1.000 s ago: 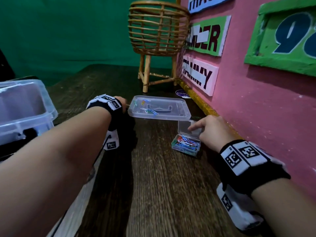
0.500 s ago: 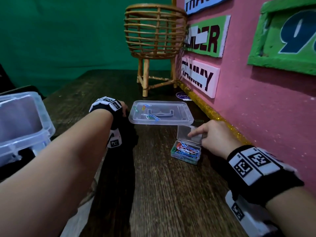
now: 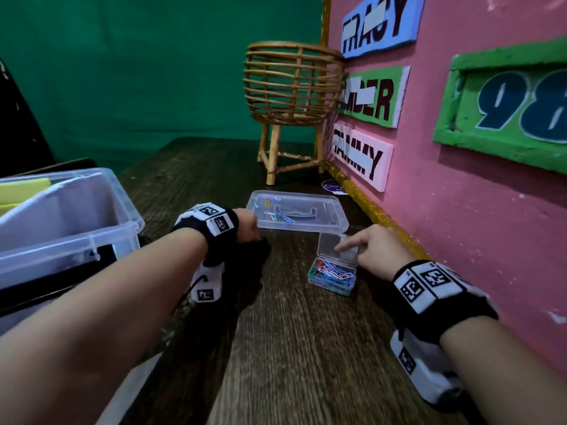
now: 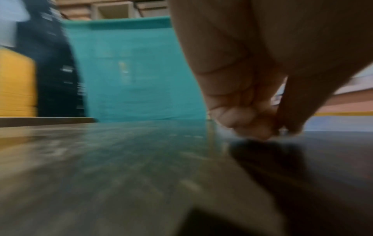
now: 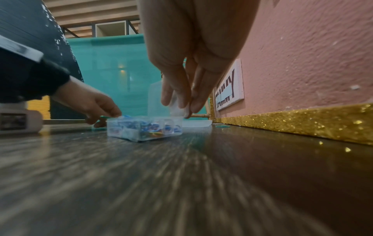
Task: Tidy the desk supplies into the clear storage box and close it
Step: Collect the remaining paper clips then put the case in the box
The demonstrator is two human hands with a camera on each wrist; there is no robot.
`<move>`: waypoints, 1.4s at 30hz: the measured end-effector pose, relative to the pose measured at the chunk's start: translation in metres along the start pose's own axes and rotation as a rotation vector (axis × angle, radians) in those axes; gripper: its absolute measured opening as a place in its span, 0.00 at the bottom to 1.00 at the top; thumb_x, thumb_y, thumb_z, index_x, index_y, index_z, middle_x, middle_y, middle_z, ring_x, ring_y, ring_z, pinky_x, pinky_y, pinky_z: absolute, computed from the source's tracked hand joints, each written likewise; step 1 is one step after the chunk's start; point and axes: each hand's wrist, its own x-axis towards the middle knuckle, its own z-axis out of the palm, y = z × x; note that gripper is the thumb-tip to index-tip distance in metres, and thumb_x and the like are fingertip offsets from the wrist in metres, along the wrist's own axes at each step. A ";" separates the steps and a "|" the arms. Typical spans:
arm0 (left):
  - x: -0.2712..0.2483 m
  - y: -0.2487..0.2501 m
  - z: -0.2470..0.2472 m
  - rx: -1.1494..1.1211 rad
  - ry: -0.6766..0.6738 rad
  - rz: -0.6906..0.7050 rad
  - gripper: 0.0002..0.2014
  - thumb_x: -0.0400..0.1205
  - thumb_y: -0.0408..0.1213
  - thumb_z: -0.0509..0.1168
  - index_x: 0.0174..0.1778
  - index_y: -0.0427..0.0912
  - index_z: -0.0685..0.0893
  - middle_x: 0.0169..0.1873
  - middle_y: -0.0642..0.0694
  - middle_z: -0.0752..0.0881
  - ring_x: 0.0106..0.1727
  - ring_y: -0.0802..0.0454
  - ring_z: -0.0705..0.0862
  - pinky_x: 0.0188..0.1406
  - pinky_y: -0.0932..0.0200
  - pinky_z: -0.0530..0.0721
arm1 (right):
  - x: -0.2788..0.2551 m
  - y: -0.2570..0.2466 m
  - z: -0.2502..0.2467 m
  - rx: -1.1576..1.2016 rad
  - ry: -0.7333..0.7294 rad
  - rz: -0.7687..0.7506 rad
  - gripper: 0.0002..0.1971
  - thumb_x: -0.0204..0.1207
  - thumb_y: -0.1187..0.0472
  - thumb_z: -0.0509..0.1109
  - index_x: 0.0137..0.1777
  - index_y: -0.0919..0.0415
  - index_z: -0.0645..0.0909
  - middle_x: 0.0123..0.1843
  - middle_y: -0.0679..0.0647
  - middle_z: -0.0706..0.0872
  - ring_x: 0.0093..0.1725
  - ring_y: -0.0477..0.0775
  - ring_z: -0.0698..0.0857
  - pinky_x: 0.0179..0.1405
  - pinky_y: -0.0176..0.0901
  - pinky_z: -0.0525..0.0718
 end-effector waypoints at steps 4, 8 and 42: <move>-0.035 0.054 -0.004 -0.178 0.173 0.285 0.10 0.83 0.38 0.61 0.54 0.38 0.84 0.55 0.40 0.87 0.57 0.44 0.83 0.58 0.55 0.79 | 0.000 0.001 0.000 0.036 0.017 0.011 0.11 0.74 0.66 0.72 0.48 0.49 0.90 0.62 0.51 0.87 0.63 0.53 0.81 0.66 0.44 0.79; -0.045 0.083 -0.001 -0.213 0.075 0.467 0.08 0.82 0.38 0.63 0.53 0.42 0.84 0.53 0.44 0.87 0.55 0.48 0.84 0.58 0.58 0.79 | -0.001 0.002 0.000 0.036 0.032 0.032 0.11 0.73 0.66 0.72 0.48 0.50 0.91 0.60 0.52 0.87 0.61 0.54 0.81 0.62 0.41 0.76; 0.187 -0.156 0.096 0.014 0.084 -0.542 0.12 0.63 0.41 0.64 0.33 0.36 0.84 0.37 0.34 0.88 0.40 0.37 0.88 0.47 0.39 0.87 | 0.002 0.001 0.001 -0.026 0.021 0.109 0.06 0.71 0.63 0.75 0.40 0.51 0.89 0.61 0.52 0.86 0.60 0.52 0.82 0.63 0.44 0.79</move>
